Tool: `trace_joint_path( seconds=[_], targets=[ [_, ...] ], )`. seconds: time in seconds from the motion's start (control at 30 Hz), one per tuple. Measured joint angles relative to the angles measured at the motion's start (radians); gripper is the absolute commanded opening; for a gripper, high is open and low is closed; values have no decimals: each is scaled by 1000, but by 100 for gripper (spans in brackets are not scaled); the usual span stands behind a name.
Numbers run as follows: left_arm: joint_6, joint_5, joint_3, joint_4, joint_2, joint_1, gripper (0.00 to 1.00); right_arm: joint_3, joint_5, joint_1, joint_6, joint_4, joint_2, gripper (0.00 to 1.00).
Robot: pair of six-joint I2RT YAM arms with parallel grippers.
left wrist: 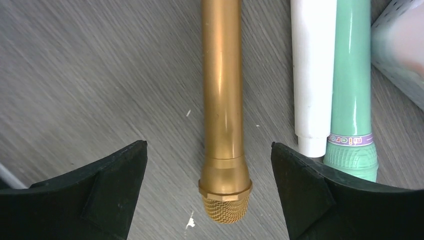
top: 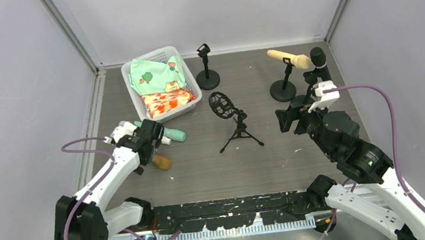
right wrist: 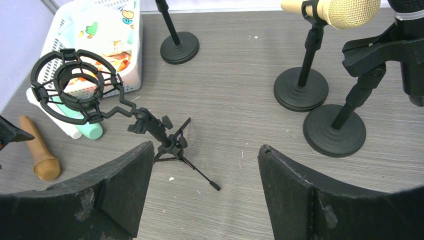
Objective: Attach the microphones to the stand
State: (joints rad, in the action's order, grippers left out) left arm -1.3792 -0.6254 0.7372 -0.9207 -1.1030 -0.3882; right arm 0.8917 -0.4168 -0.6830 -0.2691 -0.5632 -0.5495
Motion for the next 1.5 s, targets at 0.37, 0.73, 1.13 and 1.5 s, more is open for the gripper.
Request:
trace_joint_path(
  seconds=[0.37,0.73,1.13,1.5],
  targets=[
    [47,90,-34,167,-143,60,81,0,-1,0,0,-10,8,81],
    [22,135,-39,225,-241,109,46,2,-10,0,0,-41,18,81],
    [-38,93,-63,144,-89,127,1,2,-17,0,1,-45,21,81],
    [224,-59,230,59,190,129,1,21,-31,0,18,-31,22,81]
  ],
)
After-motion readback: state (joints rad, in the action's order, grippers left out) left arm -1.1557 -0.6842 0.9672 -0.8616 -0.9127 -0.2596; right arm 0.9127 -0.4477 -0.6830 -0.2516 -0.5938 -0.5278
